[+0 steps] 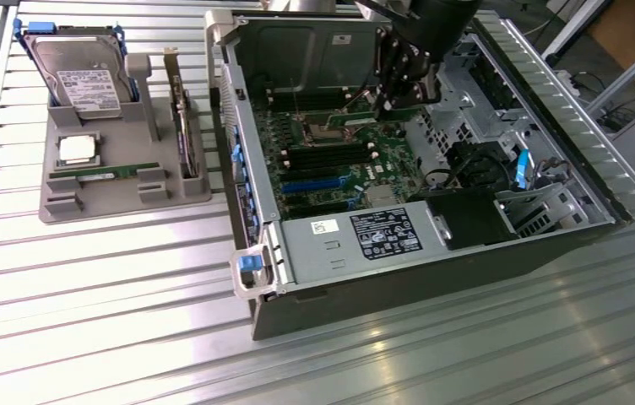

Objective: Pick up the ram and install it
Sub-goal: 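Insert the ram into the slot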

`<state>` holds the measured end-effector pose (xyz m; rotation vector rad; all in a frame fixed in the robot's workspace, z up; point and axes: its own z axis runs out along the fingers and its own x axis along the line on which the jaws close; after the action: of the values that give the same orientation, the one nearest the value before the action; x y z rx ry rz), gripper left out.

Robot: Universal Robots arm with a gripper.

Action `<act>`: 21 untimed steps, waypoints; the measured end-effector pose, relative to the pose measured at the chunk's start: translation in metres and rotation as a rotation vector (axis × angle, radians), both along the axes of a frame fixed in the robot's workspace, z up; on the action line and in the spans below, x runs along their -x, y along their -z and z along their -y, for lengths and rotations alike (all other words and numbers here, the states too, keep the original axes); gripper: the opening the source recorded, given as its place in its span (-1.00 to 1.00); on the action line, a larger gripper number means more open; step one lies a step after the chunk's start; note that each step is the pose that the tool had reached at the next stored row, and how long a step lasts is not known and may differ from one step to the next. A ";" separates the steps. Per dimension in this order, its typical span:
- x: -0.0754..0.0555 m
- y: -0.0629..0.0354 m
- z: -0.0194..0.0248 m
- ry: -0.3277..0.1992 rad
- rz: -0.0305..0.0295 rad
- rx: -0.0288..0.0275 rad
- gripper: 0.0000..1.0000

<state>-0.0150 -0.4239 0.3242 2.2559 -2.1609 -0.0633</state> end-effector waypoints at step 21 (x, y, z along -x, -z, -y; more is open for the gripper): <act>0.000 0.0086 0.0002 0.000 0.0000 0.0000 -0.73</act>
<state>-0.0151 -0.4241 0.3155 2.2559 -2.1610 -0.0633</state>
